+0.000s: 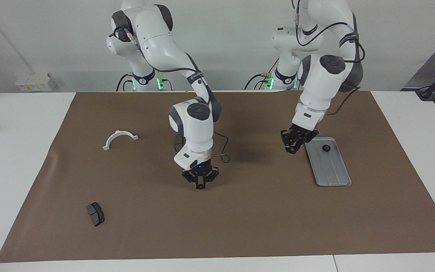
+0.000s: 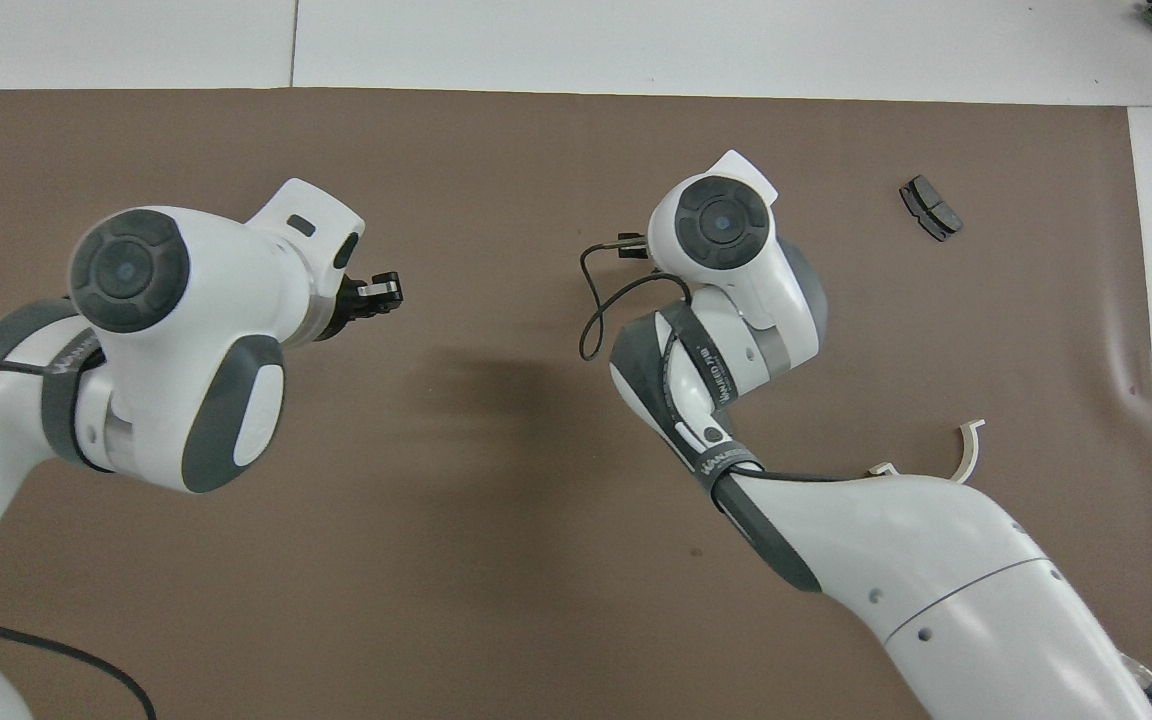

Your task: Place bearing gear from tray to pile

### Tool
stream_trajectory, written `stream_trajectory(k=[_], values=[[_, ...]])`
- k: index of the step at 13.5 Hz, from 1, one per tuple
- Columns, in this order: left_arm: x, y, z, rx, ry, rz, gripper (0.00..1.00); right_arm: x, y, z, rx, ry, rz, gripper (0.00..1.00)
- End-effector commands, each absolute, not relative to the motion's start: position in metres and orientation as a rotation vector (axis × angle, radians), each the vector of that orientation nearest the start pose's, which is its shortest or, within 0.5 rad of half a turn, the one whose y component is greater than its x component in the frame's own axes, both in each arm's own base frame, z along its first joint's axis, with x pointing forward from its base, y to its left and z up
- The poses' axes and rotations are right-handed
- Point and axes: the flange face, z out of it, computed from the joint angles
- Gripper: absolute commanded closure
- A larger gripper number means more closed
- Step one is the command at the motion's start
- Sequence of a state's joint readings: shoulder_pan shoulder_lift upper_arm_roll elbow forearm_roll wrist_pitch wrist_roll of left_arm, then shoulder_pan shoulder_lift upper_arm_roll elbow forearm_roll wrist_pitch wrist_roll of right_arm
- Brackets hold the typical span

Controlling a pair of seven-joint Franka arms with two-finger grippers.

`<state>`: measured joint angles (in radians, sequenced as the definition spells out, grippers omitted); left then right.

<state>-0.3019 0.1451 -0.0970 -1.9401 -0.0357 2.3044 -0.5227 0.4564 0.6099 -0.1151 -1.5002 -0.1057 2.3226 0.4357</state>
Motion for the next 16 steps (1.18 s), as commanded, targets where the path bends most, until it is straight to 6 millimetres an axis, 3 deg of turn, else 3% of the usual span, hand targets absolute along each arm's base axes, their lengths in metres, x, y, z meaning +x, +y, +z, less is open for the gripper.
stream_trajectory(k=[1, 3, 5, 7, 8, 10, 11, 12, 13, 14, 15, 16], values=[[0.562, -0.312, 0.383, -3.306, -0.348, -0.34, 1.0, 0.697, 0.185, 0.357, -3.152, -0.032, -0.317, 0.99], [0.573, -0.384, 0.364, -3.346, -0.44, -0.335, 1.0, 0.703, 0.128, 0.363, -3.152, -0.048, -0.257, 0.99], [0.593, -0.405, 0.341, -3.366, -0.594, -0.363, 1.0, 0.704, 0.082, 0.357, -3.167, -0.047, -0.218, 0.99], [0.571, -0.44, 0.327, -3.436, -0.562, -0.437, 1.0, 0.699, 0.028, 0.35, -3.179, -0.035, -0.178, 0.98], [0.56, -0.457, 0.293, -3.428, -0.571, -0.375, 1.0, 0.694, 0.005, 0.343, -3.184, -0.058, -0.146, 0.98], [0.566, -0.455, 0.295, -3.424, -0.61, -0.372, 0.98, 0.683, -0.033, 0.335, -3.187, -0.08, -0.105, 0.93], [0.566, -0.455, 0.295, -3.425, -0.61, -0.374, 0.75, 0.68, -0.04, 0.334, -3.187, -0.074, -0.099, 0.86], [0.566, -0.456, 0.294, -3.422, -0.601, -0.374, 0.16, 0.679, -0.041, 0.333, -3.187, -0.072, -0.094, 0.73], [0.567, -0.455, 0.299, -3.418, -0.596, -0.384, 0.0, 0.679, -0.039, 0.333, -3.184, -0.069, -0.097, 0.58], [0.568, -0.446, 0.316, -3.401, -0.602, -0.369, 0.0, 0.679, -0.038, 0.333, -3.184, -0.066, -0.097, 0.42], [0.577, -0.418, 0.35, -3.358, -0.63, -0.319, 0.0, 0.68, -0.035, 0.333, -3.184, -0.069, -0.1, 0.28], [0.584, -0.394, 0.373, -3.318, -0.668, -0.263, 0.0, 0.679, -0.032, 0.334, -3.183, -0.074, -0.098, 0.23]])
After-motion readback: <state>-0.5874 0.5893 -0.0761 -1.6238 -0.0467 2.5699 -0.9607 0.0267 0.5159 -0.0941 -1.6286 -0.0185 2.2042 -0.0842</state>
